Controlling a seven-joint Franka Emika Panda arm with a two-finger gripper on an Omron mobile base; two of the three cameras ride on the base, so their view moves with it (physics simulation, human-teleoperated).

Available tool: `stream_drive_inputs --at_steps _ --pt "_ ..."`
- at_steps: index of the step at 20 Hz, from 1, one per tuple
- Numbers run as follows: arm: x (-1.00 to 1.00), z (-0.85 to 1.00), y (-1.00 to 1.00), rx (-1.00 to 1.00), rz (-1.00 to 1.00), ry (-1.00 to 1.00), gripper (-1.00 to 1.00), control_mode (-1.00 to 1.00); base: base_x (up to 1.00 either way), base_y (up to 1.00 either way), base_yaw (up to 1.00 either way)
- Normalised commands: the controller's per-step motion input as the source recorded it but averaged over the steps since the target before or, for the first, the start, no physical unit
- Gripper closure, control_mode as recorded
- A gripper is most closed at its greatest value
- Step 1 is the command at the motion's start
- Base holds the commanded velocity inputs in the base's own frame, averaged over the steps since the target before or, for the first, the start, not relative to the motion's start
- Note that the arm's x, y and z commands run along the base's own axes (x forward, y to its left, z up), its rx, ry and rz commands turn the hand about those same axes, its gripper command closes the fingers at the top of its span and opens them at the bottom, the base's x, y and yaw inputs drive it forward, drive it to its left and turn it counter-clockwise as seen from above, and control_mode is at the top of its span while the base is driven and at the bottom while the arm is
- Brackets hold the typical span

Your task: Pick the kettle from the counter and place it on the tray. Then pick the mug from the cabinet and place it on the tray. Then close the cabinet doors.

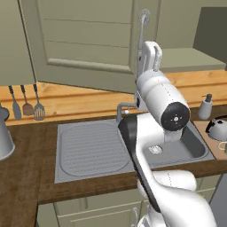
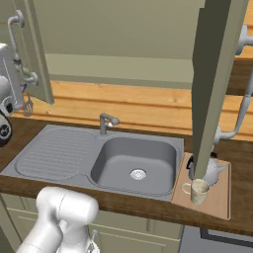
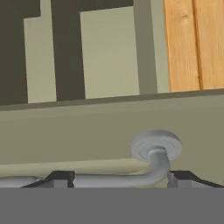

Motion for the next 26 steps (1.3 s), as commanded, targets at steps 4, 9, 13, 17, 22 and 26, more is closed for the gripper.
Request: stream_drive_inputs --at_steps 4,9,13,17,22,26 --pt "0.94 -0.09 -0.32 0.02 0.00 0.00 -1.00 -1.00 0.00 0.00 0.00" --pt "0.91 -0.08 -0.14 0.07 0.00 0.00 -1.00 -1.00 0.00 0.00 0.00" --pt "0.71 -0.05 0.00 0.02 0.00 0.00 -1.00 -1.00 0.00 0.00 0.00" --pt "0.64 0.00 -0.02 0.03 0.00 0.00 -1.00 -1.00 0.00 0.00 0.00" --pt "0.55 0.00 -0.12 0.01 0.00 0.00 -1.00 -1.00 0.00 0.00 0.00" --pt "0.43 -0.05 -0.11 0.00 0.00 0.05 -1.00 -1.00 0.00 0.00 0.00"
